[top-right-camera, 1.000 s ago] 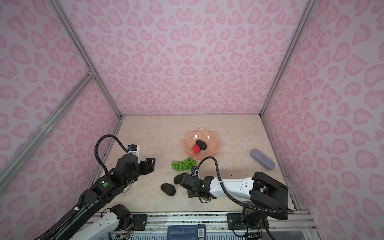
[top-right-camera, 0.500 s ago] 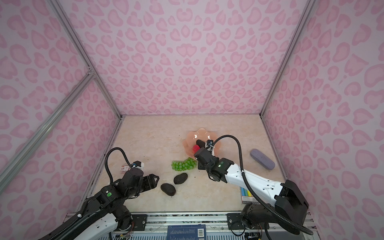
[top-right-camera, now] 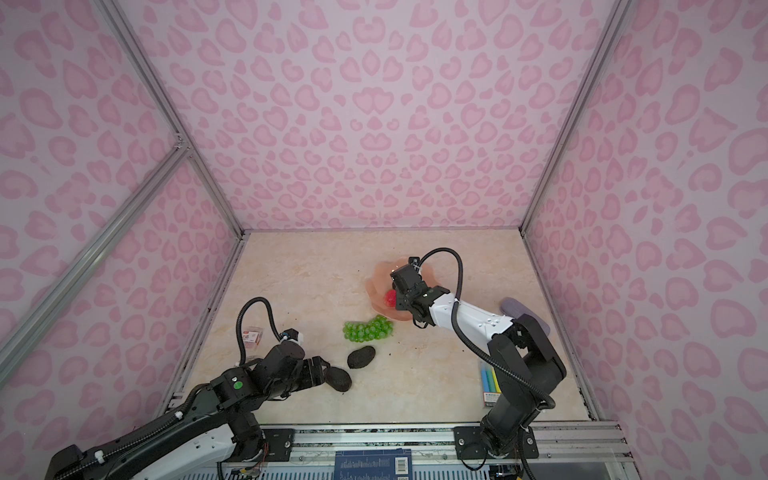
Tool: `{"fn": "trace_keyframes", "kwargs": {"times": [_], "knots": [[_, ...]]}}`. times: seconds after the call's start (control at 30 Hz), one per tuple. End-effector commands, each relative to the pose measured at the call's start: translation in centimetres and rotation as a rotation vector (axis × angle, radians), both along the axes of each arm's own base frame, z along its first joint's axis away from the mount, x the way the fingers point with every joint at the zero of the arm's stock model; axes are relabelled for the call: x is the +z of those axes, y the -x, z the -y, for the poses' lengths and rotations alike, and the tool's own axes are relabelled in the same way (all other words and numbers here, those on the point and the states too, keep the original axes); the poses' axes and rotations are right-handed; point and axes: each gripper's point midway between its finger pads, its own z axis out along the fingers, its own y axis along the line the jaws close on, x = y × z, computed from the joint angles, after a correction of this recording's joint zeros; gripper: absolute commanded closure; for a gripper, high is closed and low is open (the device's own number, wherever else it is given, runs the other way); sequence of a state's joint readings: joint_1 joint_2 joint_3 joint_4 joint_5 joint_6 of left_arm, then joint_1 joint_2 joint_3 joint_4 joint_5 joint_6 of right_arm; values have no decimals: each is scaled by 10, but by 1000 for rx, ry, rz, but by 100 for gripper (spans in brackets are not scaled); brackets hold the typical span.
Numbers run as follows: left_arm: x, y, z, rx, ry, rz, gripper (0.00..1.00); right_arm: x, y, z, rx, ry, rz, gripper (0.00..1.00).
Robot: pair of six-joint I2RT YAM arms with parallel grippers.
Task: Place and organize the fake fruits in the fruit bowl
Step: 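Place the apple in the bowl with right gripper while left grasps an avocado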
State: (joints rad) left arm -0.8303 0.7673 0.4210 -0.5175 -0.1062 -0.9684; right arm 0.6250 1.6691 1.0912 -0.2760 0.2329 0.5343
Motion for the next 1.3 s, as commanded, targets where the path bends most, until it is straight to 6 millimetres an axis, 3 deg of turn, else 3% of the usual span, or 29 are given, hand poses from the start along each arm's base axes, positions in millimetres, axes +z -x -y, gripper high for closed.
{"fn": "trace_keyframes", "kwargs": {"times": [0.0, 0.13, 0.3, 0.5, 0.7, 0.83, 0.9, 0.97, 1.13, 1.27], "knots": [[3, -4, 14, -23, 31, 8, 18, -15, -6, -5, 3, -12, -11, 64], [-7, -2, 21, -59, 2, -23, 18, -28, -8, -1, -10, -25, -41, 60], [-21, -1, 31, -98, -25, -66, 17, -30, -9, -1, -6, -29, -51, 41], [-30, -7, 38, -125, -72, -84, 17, -5, -7, 1, -5, -53, -7, 29], [-39, -9, 44, -143, -110, -122, 19, 23, 4, 17, -34, -54, 48, 27], [-38, -10, 41, -133, -123, -117, 38, 37, 12, 32, -61, -54, 80, 27], [-29, -13, 37, -125, -135, -93, 48, 44, 16, 40, -76, -50, 93, 27], [-12, -18, 34, -122, -139, -44, 51, 47, 20, 46, -87, -53, 99, 27], [59, -43, 37, -162, -133, 147, 54, 49, 33, 55, -101, -69, 101, 26], [108, -82, 57, -216, -99, 244, 54, 46, 51, 63, -110, -94, 90, 26]]}}
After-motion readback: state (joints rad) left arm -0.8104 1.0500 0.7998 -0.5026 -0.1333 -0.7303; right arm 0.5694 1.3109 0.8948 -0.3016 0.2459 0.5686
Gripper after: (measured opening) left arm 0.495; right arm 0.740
